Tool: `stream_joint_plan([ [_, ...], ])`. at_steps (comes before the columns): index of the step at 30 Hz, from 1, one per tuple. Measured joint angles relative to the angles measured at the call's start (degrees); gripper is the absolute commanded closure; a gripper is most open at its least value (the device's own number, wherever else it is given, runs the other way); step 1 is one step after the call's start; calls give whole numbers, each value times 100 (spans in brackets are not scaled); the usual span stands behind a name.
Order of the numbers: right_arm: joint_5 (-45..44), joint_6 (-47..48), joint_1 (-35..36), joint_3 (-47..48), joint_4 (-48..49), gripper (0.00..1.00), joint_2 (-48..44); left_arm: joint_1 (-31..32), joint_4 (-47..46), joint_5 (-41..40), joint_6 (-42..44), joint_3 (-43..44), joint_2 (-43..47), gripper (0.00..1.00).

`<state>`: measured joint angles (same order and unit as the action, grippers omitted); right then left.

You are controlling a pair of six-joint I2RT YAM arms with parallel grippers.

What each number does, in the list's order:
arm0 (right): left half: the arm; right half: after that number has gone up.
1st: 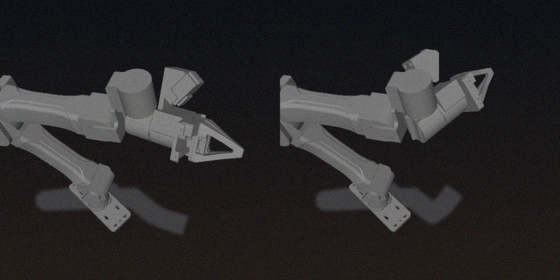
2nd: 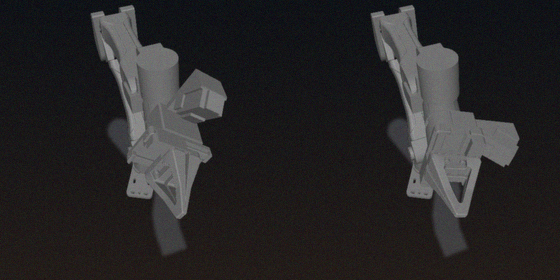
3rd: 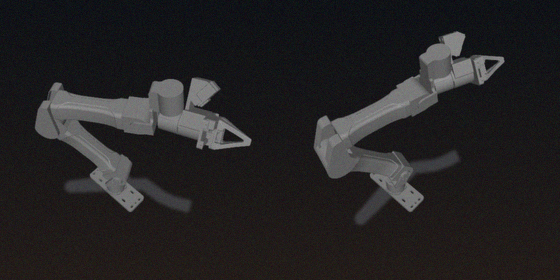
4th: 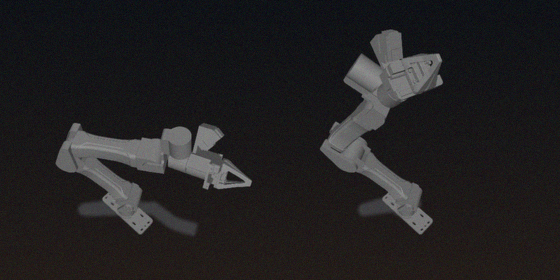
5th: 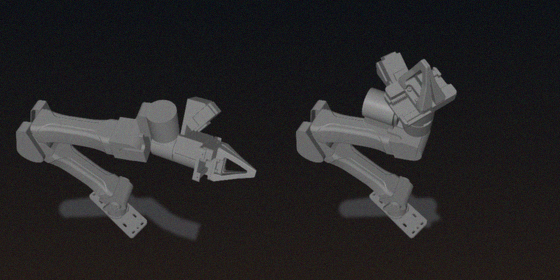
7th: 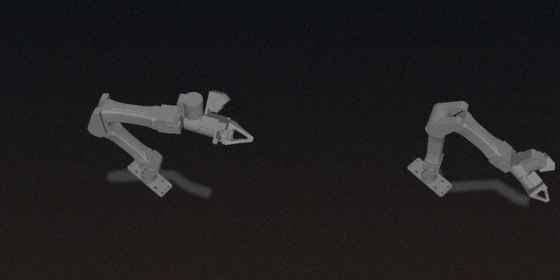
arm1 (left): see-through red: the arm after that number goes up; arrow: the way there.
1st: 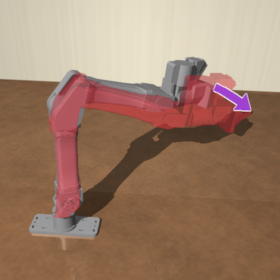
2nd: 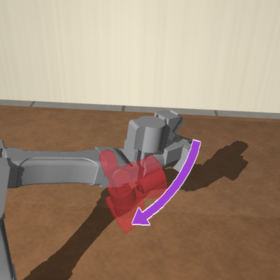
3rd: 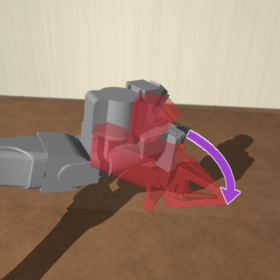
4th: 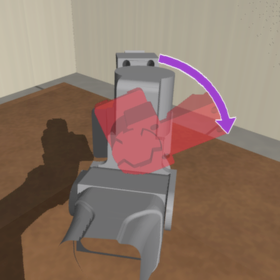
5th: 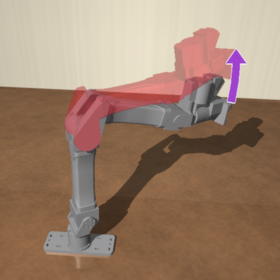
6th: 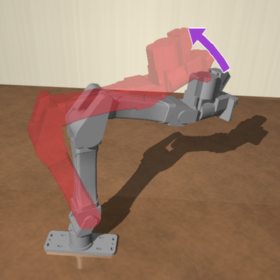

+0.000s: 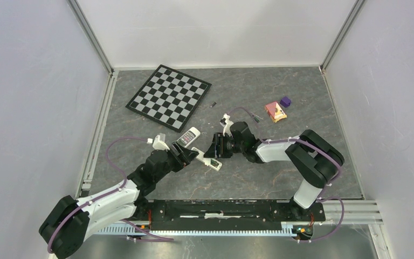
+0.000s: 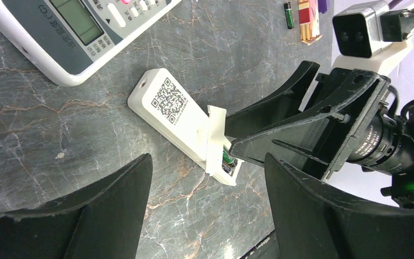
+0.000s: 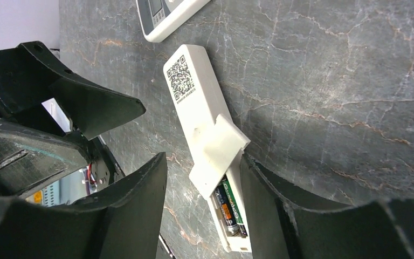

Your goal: Load the batteries into the remote control

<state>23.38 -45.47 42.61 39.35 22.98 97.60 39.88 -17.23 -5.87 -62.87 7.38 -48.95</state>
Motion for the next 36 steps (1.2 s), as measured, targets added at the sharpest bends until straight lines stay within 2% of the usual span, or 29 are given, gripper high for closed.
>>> stream_joint_plan([
  [9, 13, -391, -52, -120, 426, 46, 245, 0, 22, -2, 4, 0, 39, 19],
  [15, 63, -772, -79, -389, 1025, 54, 328, 0, 68, -4, 33, 0, 61, 19],
  [24, 105, -1196, -116, -680, 1718, 58, 492, 0, 114, -7, 52, 0, 120, 19],
  [36, 74, -1322, -142, -693, 2159, 72, 699, 0, 186, -44, 52, 0, 269, 19],
])
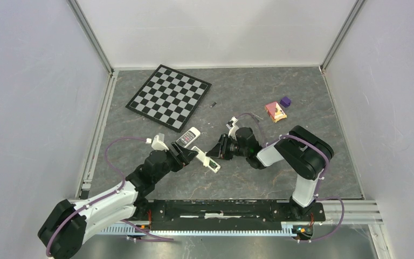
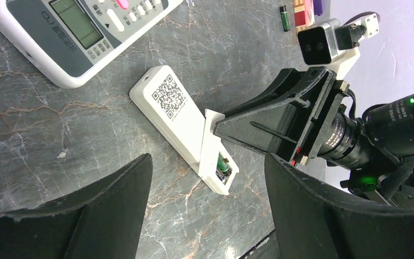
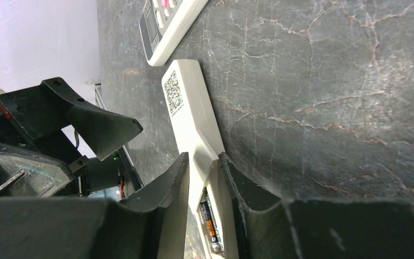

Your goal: Load the batteries into the remote control

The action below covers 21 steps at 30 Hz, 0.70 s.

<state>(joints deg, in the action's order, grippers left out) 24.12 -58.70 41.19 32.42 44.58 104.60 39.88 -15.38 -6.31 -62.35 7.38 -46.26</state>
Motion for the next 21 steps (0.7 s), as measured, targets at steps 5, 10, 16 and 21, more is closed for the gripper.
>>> stream_joint_plan([
  [5, -31, 2, -9, 0, 79, 81, 81, 0, 55, -26, 2, 0, 46, 18],
  [10, -39, -35, -11, 2, 271, 94, 111, 0, 122, -72, 2, 0, 125, 18],
  [16, -66, -142, -35, 2, 501, 100, 109, 0, 227, -87, 4, 0, 203, 18],
  [21, -79, -203, -68, 2, 518, 100, 13, 0, 275, -83, 9, 0, 256, 16],
])
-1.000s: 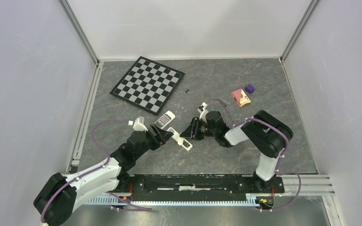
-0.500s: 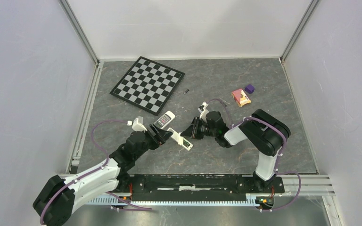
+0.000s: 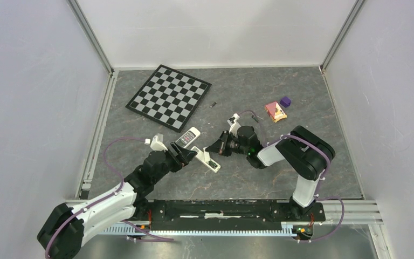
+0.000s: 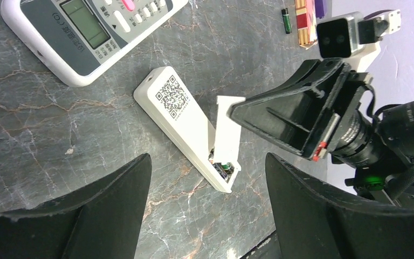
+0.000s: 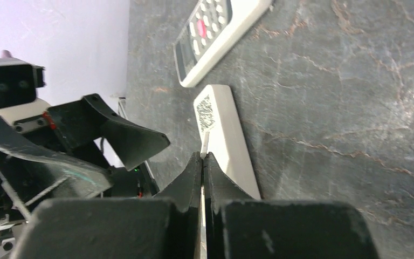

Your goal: Load the batteries into the remote control

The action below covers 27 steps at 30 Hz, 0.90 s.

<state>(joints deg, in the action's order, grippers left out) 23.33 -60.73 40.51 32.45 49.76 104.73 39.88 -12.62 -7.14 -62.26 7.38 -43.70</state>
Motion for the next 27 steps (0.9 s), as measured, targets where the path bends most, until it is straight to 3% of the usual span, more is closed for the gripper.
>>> stream_joint_plan([
  [9, 13, -599, -57, -131, 525, 100, -750, -2, -157, 339, 66, 59, 17, 8],
  [17, -63, -1314, -57, -612, 1067, 100, -1836, -4, -1222, 1346, 35, 361, -15, 4],
  [20, -146, -1545, -57, -710, 1141, 100, -2129, -4, -1735, 1714, -83, 549, -225, 11],
  [27, -254, -1897, -57, -756, 1322, 100, -2457, -4, -2439, 2328, -426, 940, -831, 40],
])
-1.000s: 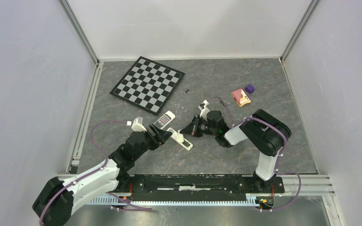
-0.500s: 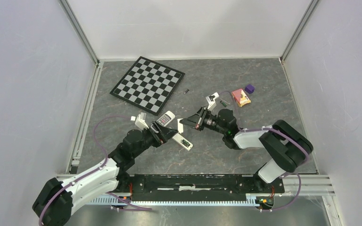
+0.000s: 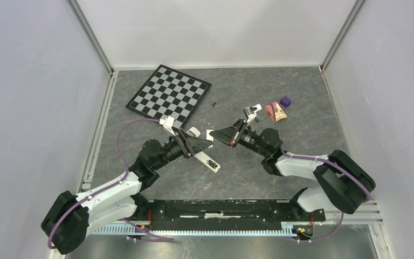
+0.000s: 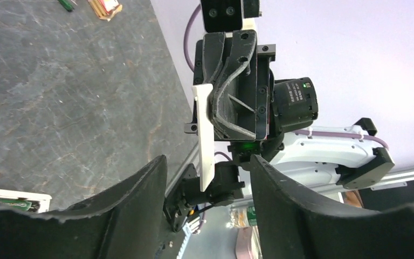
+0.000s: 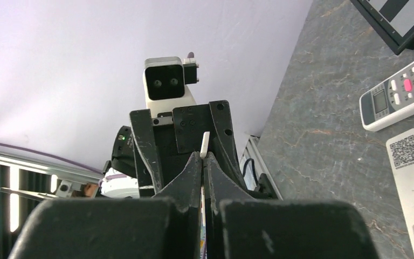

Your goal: Load the batteries into the remote control

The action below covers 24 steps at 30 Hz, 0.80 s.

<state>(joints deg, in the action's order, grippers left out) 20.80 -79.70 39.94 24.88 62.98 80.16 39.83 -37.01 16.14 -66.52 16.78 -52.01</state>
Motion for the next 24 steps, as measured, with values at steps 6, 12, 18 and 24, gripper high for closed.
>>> stream_joint_plan([
  [6, -7, -282, -4, -57, 229, 100, -9, 0, -372, 256, -251, 31, -232, 74],
  [12, 0, -354, -11, -83, 256, 68, -116, -2, -577, 455, -376, 96, -380, 98],
  [18, 264, 343, -203, -57, -448, 13, -597, -83, 17, 1134, 70, 590, -417, 98],
  [24, 756, 3091, -557, 1141, -3289, 12, -1333, -105, 1506, 2321, 1429, 1574, -662, 98],
])
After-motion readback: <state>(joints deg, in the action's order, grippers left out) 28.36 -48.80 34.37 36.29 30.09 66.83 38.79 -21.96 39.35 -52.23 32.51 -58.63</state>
